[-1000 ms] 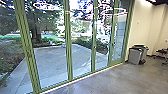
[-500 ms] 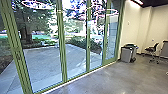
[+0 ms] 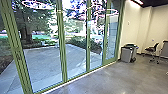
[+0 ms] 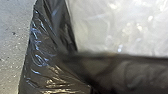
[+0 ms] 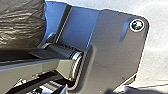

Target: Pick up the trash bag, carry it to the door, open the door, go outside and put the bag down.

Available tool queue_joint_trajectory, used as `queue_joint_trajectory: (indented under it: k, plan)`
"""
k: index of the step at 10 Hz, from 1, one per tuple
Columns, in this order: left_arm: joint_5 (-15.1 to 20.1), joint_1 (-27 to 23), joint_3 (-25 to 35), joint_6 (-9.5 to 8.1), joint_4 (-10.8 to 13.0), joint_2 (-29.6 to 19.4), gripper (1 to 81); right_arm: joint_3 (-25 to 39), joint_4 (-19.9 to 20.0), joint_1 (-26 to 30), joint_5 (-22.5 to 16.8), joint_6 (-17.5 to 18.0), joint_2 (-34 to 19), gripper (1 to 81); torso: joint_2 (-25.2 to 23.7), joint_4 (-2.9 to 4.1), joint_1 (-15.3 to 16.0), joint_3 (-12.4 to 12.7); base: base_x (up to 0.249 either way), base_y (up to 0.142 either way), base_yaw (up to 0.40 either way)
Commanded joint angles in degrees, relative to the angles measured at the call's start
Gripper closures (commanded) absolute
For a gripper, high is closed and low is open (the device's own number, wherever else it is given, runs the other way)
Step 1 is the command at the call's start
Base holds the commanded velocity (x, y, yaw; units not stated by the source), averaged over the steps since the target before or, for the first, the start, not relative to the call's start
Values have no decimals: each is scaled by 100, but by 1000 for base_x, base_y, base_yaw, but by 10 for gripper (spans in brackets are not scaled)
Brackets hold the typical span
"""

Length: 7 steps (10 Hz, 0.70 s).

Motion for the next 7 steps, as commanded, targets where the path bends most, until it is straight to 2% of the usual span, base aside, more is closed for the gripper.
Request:
queue_joint_trajectory:
  k: [1,7]
  plan:
    - [308,-383,12,17,13,-28,811,13,31,352,-339,-22,10,10,0,0,0,0,0,0,0]
    - [308,-375,12,26,39,-11,811,-5,30,352,-339,-22,10,10,0,0,0,0,0,0,0]
